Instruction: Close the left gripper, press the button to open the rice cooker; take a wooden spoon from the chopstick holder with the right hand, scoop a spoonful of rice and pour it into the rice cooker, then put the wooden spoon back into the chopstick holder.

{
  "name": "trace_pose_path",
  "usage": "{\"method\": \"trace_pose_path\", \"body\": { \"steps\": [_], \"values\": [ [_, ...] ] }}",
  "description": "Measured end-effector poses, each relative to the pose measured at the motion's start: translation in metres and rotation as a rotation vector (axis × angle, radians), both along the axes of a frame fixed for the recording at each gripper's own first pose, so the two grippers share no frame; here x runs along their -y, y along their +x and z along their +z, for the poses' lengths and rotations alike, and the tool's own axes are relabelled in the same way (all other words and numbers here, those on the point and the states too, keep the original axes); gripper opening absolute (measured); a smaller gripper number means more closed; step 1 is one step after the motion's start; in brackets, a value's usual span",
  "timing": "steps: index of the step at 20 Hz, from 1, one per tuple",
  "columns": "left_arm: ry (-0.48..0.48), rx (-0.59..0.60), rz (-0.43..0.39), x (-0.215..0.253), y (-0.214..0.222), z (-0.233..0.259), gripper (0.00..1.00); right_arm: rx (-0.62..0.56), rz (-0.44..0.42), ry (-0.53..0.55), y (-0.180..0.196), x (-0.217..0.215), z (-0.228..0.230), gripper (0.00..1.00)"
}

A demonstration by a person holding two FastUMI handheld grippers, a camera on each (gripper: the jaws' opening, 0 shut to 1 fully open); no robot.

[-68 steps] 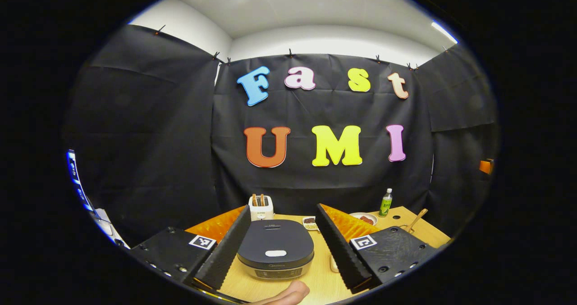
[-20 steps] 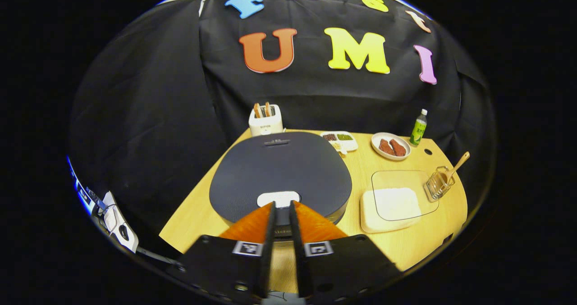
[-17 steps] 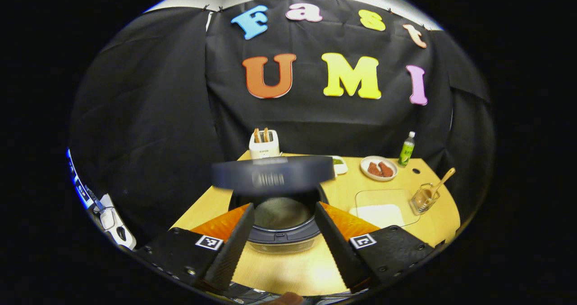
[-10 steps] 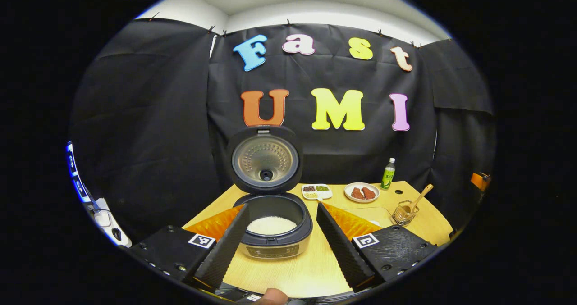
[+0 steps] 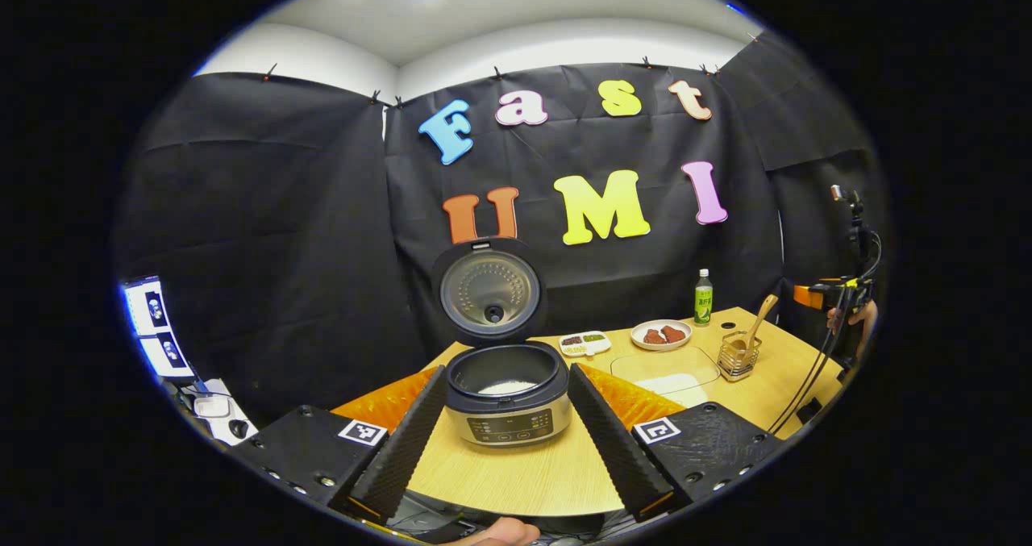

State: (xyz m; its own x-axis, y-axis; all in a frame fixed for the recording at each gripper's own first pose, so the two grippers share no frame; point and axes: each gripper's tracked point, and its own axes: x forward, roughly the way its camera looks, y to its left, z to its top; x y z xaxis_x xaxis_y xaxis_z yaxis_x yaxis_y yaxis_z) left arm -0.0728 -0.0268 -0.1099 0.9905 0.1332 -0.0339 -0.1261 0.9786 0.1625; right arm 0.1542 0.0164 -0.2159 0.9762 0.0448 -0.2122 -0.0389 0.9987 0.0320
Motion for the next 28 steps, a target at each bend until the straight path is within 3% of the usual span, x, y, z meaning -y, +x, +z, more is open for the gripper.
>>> {"method": "trace_pose_path", "body": {
  "steps": [4,7,9,10,11,12,13,14,15,17,19,21,28],
  "values": [
    [-0.056,0.046,-0.014,0.003,-0.022,0.0,0.95,-0.041,0.019,0.036,0.042,-0.009,-0.026,1.0],
    [-0.042,0.056,-0.018,0.0,-0.031,-0.002,0.96,-0.02,0.014,0.074,0.07,-0.015,-0.036,1.0],
    [-0.022,0.067,-0.072,0.014,-0.03,-0.001,0.95,-0.058,0.026,0.075,0.087,-0.022,-0.06,0.98],
    [-0.034,0.063,-0.097,0.021,-0.029,-0.003,0.96,-0.087,0.04,0.071,0.093,-0.027,-0.068,0.87],
    [-0.048,0.062,-0.121,0.027,-0.029,-0.006,0.96,-0.095,0.042,0.079,0.1,-0.028,-0.071,0.99],
    [-0.059,0.064,-0.138,0.031,-0.029,-0.005,0.96,-0.097,0.039,0.096,0.108,-0.03,-0.074,0.98],
    [-0.065,0.062,-0.147,0.033,-0.029,-0.006,0.96,-0.115,0.04,0.11,0.114,-0.033,-0.078,0.87],
    [-0.063,0.059,-0.152,0.034,-0.031,-0.006,0.96,-0.149,0.049,0.124,0.118,-0.038,-0.085,0.95],
    [-0.055,0.057,-0.155,0.035,-0.031,-0.007,0.96,-0.186,0.066,0.139,0.12,-0.045,-0.094,0.85],
    [-0.035,0.059,-0.153,0.034,-0.034,-0.007,0.96,-0.205,0.118,0.182,0.123,-0.06,-0.09,0.49],
    [-0.023,0.062,-0.15,0.032,-0.035,-0.008,0.96,-0.173,0.124,0.172,0.119,-0.06,-0.079,0.27],
    [-0.029,0.058,-0.148,0.03,-0.033,-0.01,0.96,-0.135,0.111,0.158,0.115,-0.06,-0.065,0.17],
    [-0.059,0.049,-0.13,0.019,-0.04,-0.015,0.96,0.017,0.14,0.029,0.087,-0.085,0.006,0.13]
  ]
}}
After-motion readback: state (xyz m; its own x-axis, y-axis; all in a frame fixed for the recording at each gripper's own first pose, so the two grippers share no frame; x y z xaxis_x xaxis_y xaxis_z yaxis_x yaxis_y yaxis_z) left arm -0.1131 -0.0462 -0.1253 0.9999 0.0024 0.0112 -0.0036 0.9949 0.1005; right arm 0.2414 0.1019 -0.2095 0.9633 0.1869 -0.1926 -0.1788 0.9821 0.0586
